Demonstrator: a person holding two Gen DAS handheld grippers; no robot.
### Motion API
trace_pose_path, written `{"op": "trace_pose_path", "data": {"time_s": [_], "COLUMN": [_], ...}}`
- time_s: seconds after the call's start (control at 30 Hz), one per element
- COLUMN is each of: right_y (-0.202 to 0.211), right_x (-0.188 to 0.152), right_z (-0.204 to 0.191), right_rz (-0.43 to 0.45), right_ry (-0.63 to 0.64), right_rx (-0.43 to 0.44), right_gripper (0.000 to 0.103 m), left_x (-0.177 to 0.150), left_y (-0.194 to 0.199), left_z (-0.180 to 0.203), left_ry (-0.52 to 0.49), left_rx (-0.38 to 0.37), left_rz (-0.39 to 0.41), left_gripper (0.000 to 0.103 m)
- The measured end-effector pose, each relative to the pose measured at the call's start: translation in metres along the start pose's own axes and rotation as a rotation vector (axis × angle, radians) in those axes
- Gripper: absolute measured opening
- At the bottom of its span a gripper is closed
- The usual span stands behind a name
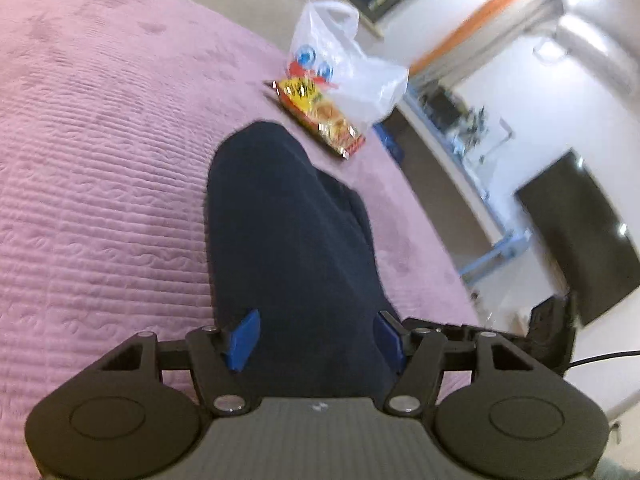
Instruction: Fold large clothes
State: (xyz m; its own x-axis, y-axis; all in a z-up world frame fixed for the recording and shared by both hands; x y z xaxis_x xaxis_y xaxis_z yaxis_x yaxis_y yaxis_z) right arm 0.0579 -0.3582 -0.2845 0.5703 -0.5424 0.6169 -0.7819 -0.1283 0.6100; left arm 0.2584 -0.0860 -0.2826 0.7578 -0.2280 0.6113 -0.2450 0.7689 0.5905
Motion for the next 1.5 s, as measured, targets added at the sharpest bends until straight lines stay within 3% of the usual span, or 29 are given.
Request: {"op": "trace_pose_path", "data": {"time_s": [0.13,0.17,0.3,0.43,0.57,0.7,0.77,0.83,0.87,0.9,0.97,1.03,1.23,1.5], "right_y": [-0.019,-0.024,-0.041,-0.049,-0.055,-0.062,-0.065,-0.068,-0.070,-0.069,-0.062,-0.050,0.020,0.105], "right_x": [0.000,-0.001,0.002,0.003,0.004,0.008,0.009,0.011,0.010,0.010,0.007,0.006,-0.016,-0.089], "right_z": [0.004,0.007,0.022,0.035,0.036,0.039,0.037,0.036,0.035,0.031,0.019,0.011,-0.048,-0.145], "right_rz": [-0.037,-0.051,-0.088,-0.116,-0.110,-0.096,-0.092,-0.088,-0.097,-0.082,-0.062,-0.042,-0.014,-0.085], "right_ry": [0.030,0.028,-0.007,-0.034,0.012,-0.006,-0.030,-0.090,-0.128,-0.131,-0.064,-0.076,0.009,0.099], "right_rx": [-0.046,-0.052,-0.009,0.090,0.175,0.257,0.288,0.342,0.385,0.381,0.354,0.391,0.465,0.475], "right_gripper": [0.085,0.086,0.102,0.103,0.103,0.103,0.099,0.082,0.060,0.060,0.057,0.053,0.051,0.051], "left_x": [0.000,-0.001,-0.001,0.002,0.005,0.003,0.002,0.002,0.002,0.001,-0.002,-0.004,-0.022,-0.091], "left_y": [-0.034,-0.039,-0.055,-0.076,-0.087,-0.103,-0.110,-0.113,-0.114,-0.113,-0.104,-0.089,0.004,0.148], "left_z": [0.005,0.008,0.006,-0.018,-0.050,-0.064,-0.062,-0.058,-0.055,-0.053,-0.048,-0.039,-0.007,0.024], "left_ry": [-0.110,-0.135,-0.137,-0.010,0.214,0.281,0.283,0.279,0.272,0.262,0.231,0.190,0.109,0.114], "left_rx": [0.189,0.194,0.156,0.032,-0.105,-0.148,-0.163,-0.154,-0.142,-0.132,-0.116,-0.123,-0.232,-0.228], "left_rz": [-0.089,-0.098,-0.122,-0.166,-0.156,-0.149,-0.135,-0.127,-0.123,-0.114,-0.070,-0.031,0.048,0.067], "left_gripper": [0.065,0.066,0.084,0.093,0.095,0.095,0.098,0.100,0.100,0.096,0.081,0.060,0.057,0.058]}}
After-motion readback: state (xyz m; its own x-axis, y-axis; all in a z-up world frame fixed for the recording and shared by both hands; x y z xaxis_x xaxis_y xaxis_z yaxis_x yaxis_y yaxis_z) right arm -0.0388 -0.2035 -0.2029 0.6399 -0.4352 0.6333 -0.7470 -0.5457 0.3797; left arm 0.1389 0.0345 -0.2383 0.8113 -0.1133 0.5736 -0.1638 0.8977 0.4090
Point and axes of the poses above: each gripper's, at about its wrist camera, not at the fingertips, and y roughly against the way its jaws point, z to its right, x to its top, the point moved 4 cm from there along -y, roughly the way its jaws point, and after that the axes turned 4 degrees about x, right-handed, at the moved point
